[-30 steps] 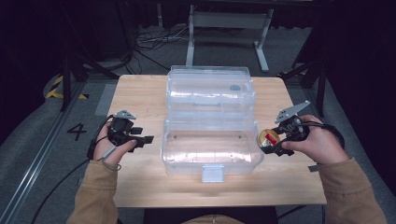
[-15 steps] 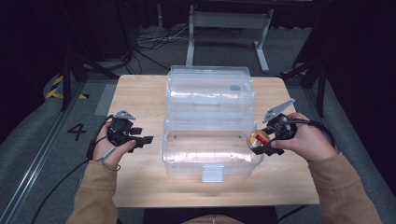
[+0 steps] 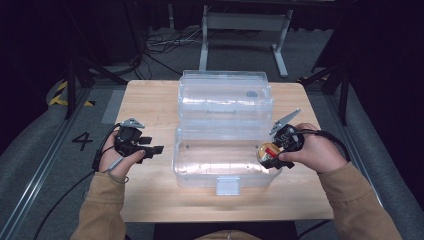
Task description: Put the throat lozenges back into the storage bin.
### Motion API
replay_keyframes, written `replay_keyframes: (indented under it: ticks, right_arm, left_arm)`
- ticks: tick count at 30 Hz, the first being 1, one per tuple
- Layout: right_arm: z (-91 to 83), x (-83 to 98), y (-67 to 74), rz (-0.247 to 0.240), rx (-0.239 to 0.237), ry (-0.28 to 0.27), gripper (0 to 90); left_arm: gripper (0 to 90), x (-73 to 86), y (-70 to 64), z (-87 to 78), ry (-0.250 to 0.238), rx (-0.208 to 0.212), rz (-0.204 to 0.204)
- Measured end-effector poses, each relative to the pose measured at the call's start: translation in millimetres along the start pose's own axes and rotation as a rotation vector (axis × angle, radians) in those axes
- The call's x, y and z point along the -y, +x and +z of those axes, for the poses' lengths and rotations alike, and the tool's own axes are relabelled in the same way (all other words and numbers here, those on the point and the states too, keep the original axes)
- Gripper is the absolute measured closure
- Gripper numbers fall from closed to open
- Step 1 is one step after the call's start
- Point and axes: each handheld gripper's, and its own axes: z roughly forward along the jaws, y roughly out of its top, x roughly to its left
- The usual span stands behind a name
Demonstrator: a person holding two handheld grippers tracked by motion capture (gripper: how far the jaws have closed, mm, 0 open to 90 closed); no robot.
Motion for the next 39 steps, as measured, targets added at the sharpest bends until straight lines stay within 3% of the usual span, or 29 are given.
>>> replay_keyframes:
  ticks: [10,20,39]
  right_arm:
    - [14.7,-3.4,3.3,-0.001,0.005,0.056,20.3]
    - [28.5,-7.0,4.6,0.043,0.013,0.096,20.2]
    - [55.5,-10.6,6.6,0.055,0.033,0.179,20.2]
  left_arm:
    - [38.1,0.3,1.0,0.3,0.001,0.001,0.005]
    - [38.1,0.6,0.8,0.0,0.001,0.0,-0.003]
    - [38.1,1.5,2.8,0.1,0.003,0.0,-0.006]
